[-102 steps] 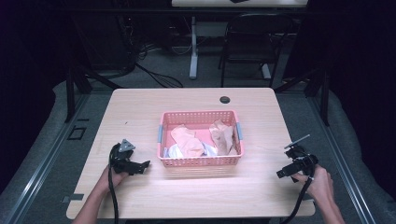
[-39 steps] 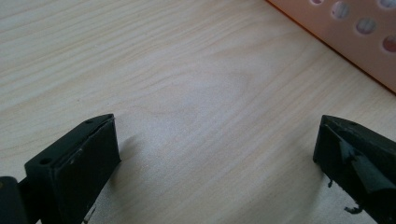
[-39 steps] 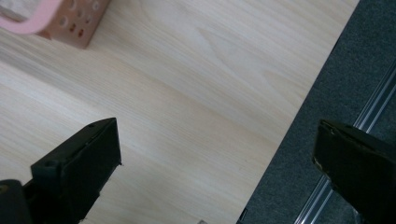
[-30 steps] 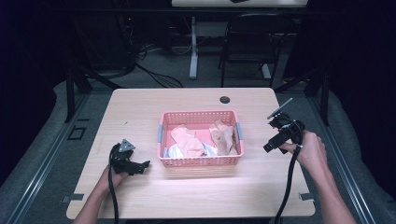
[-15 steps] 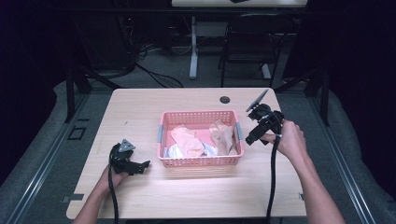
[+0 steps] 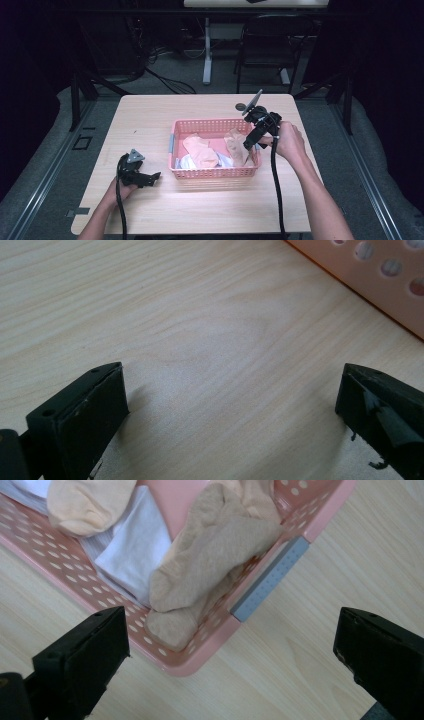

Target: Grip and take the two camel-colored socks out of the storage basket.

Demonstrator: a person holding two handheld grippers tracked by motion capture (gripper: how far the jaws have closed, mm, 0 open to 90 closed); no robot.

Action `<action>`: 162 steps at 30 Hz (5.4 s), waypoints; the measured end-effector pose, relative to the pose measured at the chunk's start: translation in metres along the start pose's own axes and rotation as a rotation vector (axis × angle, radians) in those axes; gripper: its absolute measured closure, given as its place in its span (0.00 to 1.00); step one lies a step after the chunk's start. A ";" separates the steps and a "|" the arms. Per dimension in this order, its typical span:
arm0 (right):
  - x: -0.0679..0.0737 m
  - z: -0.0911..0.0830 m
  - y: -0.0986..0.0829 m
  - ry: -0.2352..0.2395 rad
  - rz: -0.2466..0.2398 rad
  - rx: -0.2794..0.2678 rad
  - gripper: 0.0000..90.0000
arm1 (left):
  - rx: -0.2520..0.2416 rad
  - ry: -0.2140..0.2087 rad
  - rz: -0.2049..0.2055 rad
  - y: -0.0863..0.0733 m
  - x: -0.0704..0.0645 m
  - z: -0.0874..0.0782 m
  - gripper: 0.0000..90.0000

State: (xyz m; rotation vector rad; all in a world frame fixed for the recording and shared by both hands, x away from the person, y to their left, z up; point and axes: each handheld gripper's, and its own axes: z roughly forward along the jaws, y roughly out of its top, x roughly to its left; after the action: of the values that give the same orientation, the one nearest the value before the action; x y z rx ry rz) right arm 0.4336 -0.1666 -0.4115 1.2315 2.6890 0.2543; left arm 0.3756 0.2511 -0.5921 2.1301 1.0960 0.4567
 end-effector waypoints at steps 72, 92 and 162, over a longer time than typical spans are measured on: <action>0.008 0.024 0.031 0.029 -0.035 0.088 0.90 | 0.001 -0.001 0.003 0.000 0.000 0.000 0.00; 0.015 -0.028 0.040 -0.001 -0.073 0.044 0.90 | 0.000 -0.001 0.002 0.000 0.000 0.000 0.00; -0.078 0.011 -0.093 0.010 0.215 0.051 0.90 | 0.000 -0.001 0.003 0.000 0.000 0.000 0.00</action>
State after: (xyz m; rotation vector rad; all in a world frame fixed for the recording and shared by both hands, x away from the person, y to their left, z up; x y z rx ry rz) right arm 0.4180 -0.2848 -0.4362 1.5407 2.5855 0.2207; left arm 0.3758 0.2512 -0.5921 2.1325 1.0925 0.4569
